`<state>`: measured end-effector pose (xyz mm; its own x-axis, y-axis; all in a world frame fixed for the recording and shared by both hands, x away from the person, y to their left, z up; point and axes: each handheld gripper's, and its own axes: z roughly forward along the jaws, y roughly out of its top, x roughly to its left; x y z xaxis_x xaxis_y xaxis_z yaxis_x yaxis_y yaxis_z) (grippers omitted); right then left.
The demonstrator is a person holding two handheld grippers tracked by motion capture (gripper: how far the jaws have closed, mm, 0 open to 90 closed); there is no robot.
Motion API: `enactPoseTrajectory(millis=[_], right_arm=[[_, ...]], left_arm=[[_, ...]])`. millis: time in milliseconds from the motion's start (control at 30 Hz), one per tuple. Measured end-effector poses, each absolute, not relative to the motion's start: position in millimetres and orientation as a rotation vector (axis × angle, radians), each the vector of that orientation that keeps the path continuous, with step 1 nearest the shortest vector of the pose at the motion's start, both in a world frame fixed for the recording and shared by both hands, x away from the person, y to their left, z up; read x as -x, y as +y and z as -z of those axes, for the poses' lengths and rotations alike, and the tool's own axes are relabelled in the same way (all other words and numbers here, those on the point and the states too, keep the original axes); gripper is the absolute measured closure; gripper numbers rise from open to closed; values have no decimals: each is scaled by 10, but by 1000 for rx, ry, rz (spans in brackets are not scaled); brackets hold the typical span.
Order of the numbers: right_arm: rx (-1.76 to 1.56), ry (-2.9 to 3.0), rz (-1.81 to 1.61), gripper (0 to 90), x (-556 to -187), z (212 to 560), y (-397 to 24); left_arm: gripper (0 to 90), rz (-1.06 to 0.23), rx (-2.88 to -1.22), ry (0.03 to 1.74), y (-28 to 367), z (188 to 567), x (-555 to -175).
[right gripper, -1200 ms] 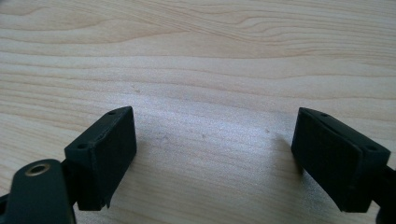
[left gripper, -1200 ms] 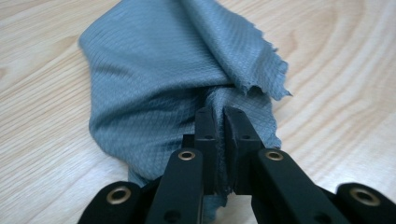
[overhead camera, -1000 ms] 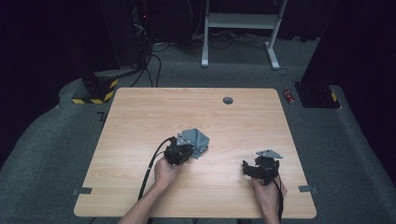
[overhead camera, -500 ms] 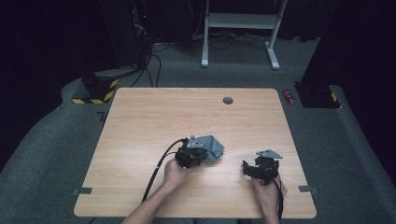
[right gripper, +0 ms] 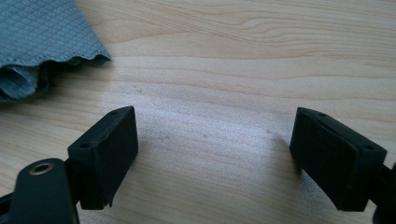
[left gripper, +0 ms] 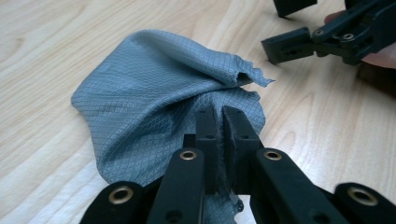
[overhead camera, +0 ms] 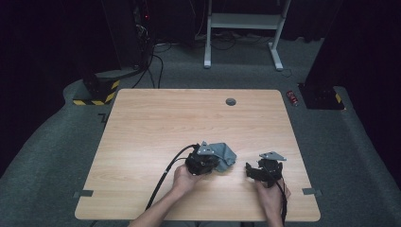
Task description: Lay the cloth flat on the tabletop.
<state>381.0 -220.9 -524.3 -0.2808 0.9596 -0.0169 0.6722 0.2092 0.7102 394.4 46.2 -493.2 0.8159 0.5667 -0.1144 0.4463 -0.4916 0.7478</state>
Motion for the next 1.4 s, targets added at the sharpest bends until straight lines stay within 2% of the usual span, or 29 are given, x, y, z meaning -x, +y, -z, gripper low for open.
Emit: enactPoseTrajectory(millis=[133,233,333,500,567,833,933,1233,1400], right_arm=[[-1510,2030,-831,149,-3810,5243,-2209],[-1508,2031,-831,149,-3811,5243,-2210],[-1508,2031,-831,149,-3811,5243,-2210],[-1510,2030,-831,149,-3810,5243,-2209],[-1510,2030,-831,149,-3810,5243,-2209],[-1510,2030,-831,149,-3810,5243,-2209],[-1510,2030,-831,149,-3810,5243,-2209],[-1510,2030,-831,149,-3810,5243,-2209],[-1510,2030,-832,149,-3810,5243,-2209]], left_arm=[[844,-174,-2195,722,379,4969,-3919],[759,-175,-2205,722,363,4978,-3904],[742,-192,-2210,707,348,4967,-3873],[857,-195,-2233,694,329,4972,-3856],[875,-206,-2249,696,313,4985,-3861],[888,-205,-2207,701,360,4925,-3868],[880,-151,-2161,733,423,4887,-3901],[890,-166,-2174,720,432,4882,-3890],[895,-166,-2091,761,520,4812,-3922]])
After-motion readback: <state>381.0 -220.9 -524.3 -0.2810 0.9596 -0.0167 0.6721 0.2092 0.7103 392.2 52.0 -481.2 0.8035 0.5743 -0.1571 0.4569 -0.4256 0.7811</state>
